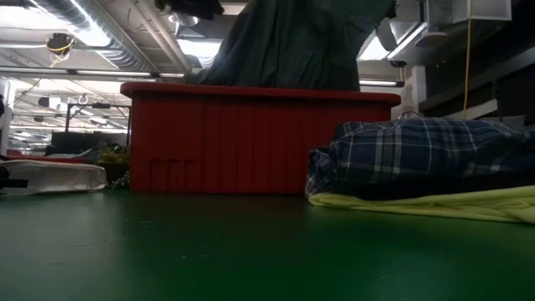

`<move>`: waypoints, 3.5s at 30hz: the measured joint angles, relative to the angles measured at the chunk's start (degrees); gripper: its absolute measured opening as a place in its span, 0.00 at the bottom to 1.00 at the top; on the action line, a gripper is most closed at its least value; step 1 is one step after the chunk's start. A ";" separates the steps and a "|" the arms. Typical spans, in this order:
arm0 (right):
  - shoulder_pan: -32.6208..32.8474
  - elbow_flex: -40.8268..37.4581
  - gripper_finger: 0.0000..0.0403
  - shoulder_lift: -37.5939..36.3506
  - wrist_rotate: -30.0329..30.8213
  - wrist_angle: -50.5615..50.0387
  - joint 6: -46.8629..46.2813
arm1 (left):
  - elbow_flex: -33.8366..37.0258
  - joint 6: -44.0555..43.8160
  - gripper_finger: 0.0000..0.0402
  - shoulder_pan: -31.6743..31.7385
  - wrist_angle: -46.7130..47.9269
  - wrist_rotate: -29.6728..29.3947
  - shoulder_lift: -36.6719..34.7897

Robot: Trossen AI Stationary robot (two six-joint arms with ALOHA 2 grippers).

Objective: Fold Laundry from Bin
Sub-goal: Fold the blue pants on top of the blue shirt

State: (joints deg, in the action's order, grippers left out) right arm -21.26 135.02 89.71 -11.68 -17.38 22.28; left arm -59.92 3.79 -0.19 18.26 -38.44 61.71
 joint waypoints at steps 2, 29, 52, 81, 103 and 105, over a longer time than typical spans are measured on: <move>0.00 0.00 0.02 0.00 0.00 -0.57 0.00 | 0.00 0.57 0.60 1.91 -2.50 0.06 1.23; 0.00 -0.02 0.02 -0.21 -13.15 -5.18 -8.54 | 0.09 11.15 0.03 7.19 -18.09 10.87 4.98; -0.13 -0.09 0.02 -0.59 0.04 4.27 5.27 | 0.07 -5.24 0.01 -13.63 -26.79 38.10 -10.02; -8.75 -1.62 0.02 14.26 25.81 -37.80 21.66 | 0.00 -5.16 0.02 -15.02 -3.10 12.17 2.47; -10.67 -1.62 0.06 21.20 27.65 -37.78 23.42 | 0.04 -5.16 0.02 -14.29 -2.10 11.92 2.44; -10.67 -1.62 0.11 21.20 27.65 -37.86 23.26 | 0.04 -5.16 0.02 -14.29 -1.98 11.93 2.43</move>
State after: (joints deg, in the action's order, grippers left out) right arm -31.92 133.40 110.91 15.97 -55.24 45.54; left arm -59.88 -1.37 -14.48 16.28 -26.51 64.14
